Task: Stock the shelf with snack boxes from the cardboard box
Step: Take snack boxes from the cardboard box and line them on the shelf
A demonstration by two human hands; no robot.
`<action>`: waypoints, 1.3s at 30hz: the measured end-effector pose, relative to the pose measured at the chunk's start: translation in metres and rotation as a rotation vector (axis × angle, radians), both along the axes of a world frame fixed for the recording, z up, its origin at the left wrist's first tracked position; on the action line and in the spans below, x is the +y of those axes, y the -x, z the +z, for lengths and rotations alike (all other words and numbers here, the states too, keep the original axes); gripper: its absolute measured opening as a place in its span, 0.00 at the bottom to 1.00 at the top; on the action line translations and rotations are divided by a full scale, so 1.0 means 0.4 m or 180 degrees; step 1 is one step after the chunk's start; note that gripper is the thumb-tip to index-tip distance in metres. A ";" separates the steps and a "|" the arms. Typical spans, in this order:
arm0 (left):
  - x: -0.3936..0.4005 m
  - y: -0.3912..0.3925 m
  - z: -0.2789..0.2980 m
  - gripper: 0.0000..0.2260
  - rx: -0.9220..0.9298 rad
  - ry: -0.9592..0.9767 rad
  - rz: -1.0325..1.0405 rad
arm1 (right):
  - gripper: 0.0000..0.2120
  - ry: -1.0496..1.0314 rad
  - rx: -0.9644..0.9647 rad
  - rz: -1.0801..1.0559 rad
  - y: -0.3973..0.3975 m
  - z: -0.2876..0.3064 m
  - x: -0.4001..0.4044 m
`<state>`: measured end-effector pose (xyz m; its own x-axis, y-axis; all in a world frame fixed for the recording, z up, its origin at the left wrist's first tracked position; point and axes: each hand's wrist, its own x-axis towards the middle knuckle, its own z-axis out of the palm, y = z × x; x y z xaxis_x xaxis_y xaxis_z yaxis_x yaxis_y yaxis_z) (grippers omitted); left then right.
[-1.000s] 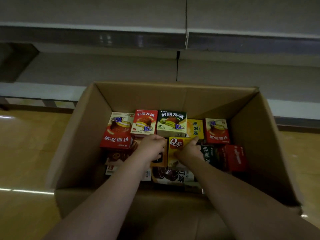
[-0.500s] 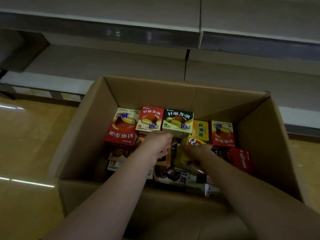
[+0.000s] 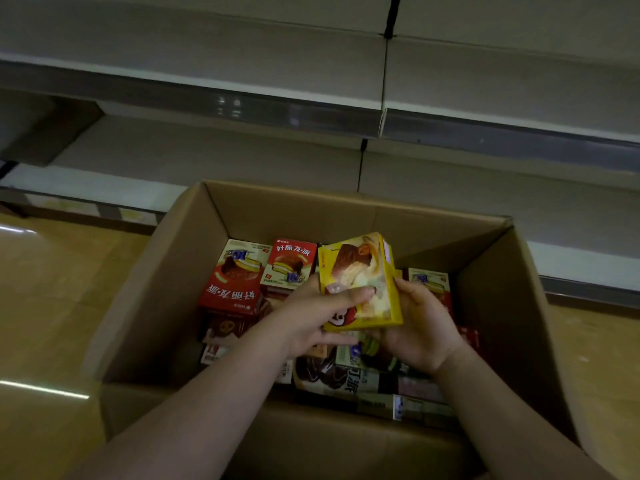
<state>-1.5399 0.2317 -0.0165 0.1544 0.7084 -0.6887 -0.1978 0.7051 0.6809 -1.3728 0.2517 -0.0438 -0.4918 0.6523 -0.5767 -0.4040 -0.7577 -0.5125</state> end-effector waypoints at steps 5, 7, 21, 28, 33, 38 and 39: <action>0.001 0.067 -0.002 0.39 0.1332 -0.0712 -0.0851 | 0.26 -0.0190 -0.0900 0.0346 -0.034 -0.011 0.023; 0.003 0.086 0.006 0.42 0.1492 -0.0862 -0.1100 | 0.25 -0.0378 -0.0972 0.0640 -0.037 -0.012 0.020; -0.015 0.172 -0.040 0.19 0.1244 -0.0141 0.0346 | 0.25 0.0311 -0.1304 0.0659 0.063 -0.088 0.024; -0.027 0.252 -0.055 0.22 0.1571 0.0046 0.0676 | 0.24 0.0872 -0.2323 0.0104 0.144 -0.201 0.113; -0.017 0.253 -0.072 0.27 0.1375 0.0265 0.0737 | 0.20 0.1204 -0.1208 -0.0994 0.188 -0.222 0.158; -0.017 0.248 -0.087 0.33 0.1210 0.0531 0.0734 | 0.16 0.1332 -0.0998 -0.1193 0.207 -0.213 0.156; -0.014 0.247 -0.090 0.34 0.1163 0.0591 0.0780 | 0.15 0.1313 -0.1108 -0.1190 0.208 -0.212 0.153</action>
<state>-1.6389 0.2260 -0.0524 -0.2778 0.5534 -0.7852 -0.1446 0.7840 0.6037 -1.4561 0.3127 -0.1284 -0.0144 0.4343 -0.9006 -0.5413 -0.7607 -0.3582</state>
